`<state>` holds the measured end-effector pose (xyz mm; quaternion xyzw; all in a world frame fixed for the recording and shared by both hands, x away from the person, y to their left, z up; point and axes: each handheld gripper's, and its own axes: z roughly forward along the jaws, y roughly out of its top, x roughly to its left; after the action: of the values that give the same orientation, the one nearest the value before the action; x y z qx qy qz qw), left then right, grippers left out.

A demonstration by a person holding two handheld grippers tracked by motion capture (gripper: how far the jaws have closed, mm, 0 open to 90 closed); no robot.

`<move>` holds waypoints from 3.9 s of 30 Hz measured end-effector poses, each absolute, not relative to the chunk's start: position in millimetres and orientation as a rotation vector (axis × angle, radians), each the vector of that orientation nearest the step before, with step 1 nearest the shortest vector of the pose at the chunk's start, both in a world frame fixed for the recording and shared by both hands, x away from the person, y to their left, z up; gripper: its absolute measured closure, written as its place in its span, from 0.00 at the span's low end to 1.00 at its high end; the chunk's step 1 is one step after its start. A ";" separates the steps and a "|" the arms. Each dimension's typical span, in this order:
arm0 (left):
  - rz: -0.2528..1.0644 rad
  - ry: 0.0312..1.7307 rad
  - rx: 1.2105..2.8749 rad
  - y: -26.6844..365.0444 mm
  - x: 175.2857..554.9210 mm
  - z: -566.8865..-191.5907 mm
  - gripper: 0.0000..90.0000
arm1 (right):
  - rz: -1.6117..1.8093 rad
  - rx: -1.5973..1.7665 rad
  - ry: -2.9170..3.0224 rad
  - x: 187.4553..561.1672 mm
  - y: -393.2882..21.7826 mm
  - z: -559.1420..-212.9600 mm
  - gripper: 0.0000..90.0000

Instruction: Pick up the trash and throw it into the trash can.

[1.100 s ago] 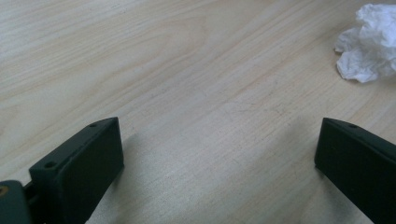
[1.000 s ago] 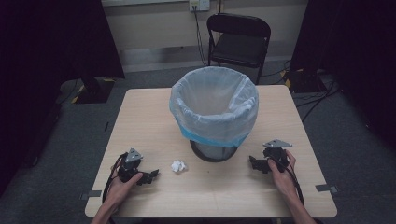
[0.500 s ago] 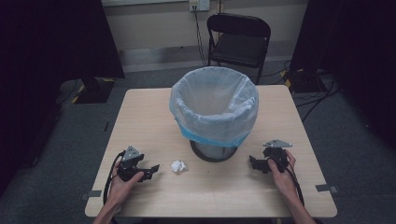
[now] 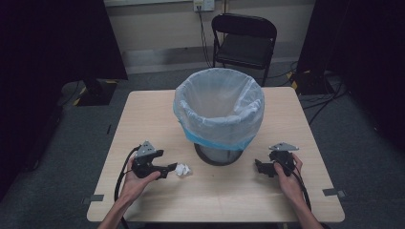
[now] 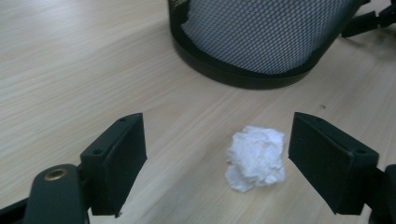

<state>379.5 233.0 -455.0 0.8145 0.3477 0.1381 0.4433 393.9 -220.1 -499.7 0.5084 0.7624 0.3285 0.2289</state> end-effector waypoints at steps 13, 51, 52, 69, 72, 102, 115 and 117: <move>0.276 0.783 2.116 205.6 377.7 -469.5 0.20 | 0.905 1.399 2.101 394.0 -220.2 -499.6 0.13; 0.152 0.843 2.172 205.2 391.7 -485.7 0.85 | 0.905 1.397 2.102 394.1 -220.4 -499.6 0.13; 0.148 0.841 2.161 206.4 392.2 -484.6 0.85 | 0.905 1.398 2.102 394.1 -220.3 -499.7 0.13; 0.119 0.778 1.978 216.3 392.0 -443.9 0.85 | 0.903 1.396 2.109 396.4 -220.2 -499.8 0.11; 0.128 0.750 1.941 214.2 391.7 -433.2 0.85 | 0.905 1.390 2.114 397.1 -220.5 -499.9 0.11; 0.245 0.646 1.761 235.3 396.3 -350.5 0.85 | 0.905 1.389 2.114 397.1 -220.5 -499.9 0.11; 0.288 0.600 1.686 246.0 401.5 -307.0 0.85 | 0.905 1.389 2.114 397.1 -220.5 -499.9 0.11; 0.296 0.602 1.690 245.8 402.0 -301.6 0.85 | 0.905 1.388 2.115 397.2 -220.6 -499.9 0.11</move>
<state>402.0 245.8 -301.6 0.7333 0.2611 0.1286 0.6145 397.2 -220.6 -499.9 0.5032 0.7669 0.3281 0.2257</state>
